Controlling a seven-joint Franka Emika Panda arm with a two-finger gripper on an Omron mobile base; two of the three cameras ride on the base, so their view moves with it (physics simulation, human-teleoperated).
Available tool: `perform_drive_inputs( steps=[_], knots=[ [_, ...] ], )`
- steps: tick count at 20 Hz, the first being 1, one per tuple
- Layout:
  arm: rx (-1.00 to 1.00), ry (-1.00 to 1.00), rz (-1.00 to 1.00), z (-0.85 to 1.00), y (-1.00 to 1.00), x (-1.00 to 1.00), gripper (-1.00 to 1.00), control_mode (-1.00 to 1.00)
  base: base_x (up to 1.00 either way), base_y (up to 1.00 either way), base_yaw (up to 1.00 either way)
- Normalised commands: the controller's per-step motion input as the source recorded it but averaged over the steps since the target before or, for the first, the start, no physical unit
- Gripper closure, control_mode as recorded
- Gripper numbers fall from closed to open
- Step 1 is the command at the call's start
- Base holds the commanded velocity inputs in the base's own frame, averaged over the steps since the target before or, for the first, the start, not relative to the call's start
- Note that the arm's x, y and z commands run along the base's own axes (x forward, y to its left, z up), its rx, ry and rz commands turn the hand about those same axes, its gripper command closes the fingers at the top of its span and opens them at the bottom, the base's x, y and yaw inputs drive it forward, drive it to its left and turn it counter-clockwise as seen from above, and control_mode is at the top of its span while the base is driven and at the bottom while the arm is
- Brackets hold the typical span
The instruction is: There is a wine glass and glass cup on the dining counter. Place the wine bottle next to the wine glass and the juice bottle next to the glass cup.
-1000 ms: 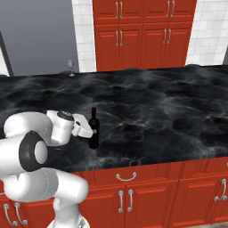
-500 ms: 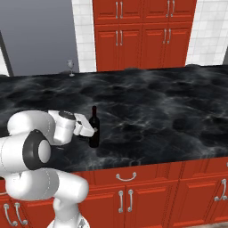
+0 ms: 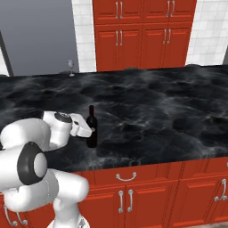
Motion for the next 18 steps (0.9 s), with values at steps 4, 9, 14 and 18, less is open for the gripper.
perform_drive_inputs(
  steps=[4, 9, 14, 18],
  knots=[
    [0.0, 0.0, 0.0, 0.4, 0.16, -0.38, 1.0, -1.0, 0.0, 0.0, 0.0],
    [0.0, 0.0, 0.0, 0.44, 0.15, -0.42, 1.0, -1.0, 0.0, 0.0, 0.0],
    [0.0, 0.0, 0.0, 0.46, 0.14, -0.47, 1.0, -1.0, 0.0, 0.0, 0.0],
    [-0.03, -0.1, 0.0, 0.42, 0.14, -0.51, 1.0, -1.0, 0.0, 0.0, 0.0]
  ],
)
